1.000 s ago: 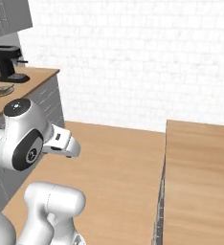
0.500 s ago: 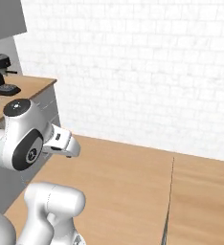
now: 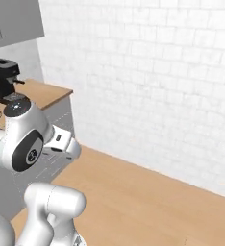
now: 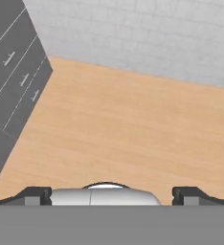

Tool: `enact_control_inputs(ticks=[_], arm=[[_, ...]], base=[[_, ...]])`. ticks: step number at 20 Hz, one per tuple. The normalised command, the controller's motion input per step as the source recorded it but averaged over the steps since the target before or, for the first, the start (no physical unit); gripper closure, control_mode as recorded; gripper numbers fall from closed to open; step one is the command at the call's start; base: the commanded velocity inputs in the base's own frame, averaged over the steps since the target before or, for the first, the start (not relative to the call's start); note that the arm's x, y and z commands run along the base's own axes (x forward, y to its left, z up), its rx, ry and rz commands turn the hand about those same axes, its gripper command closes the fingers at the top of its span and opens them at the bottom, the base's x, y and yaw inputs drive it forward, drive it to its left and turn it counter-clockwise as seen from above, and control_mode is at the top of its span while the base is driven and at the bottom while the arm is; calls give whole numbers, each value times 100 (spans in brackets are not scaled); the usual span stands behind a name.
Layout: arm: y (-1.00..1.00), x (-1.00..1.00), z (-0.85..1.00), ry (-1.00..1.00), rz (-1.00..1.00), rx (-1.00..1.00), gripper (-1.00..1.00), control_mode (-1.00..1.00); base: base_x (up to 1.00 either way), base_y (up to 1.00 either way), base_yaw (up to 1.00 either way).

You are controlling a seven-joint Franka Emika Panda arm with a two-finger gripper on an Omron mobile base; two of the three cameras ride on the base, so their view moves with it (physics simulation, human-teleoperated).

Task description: Pick up the knife from the drawer and place it on the cutting board. Then place the meat from the plate to the cutting board.

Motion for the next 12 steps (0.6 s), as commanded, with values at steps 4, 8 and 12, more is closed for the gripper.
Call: enact_control_inputs(ticks=[4, 8, 12], arm=[[0, 0, 0, 0, 0, 0, -100, 100], [0, 0, 0, 0, 0, 0, -100, 100], [0, 0, 0, 0, 0, 0, -100, 100]], base=[[100, 0, 70], [100, 5, 73], [100, 0, 68]])
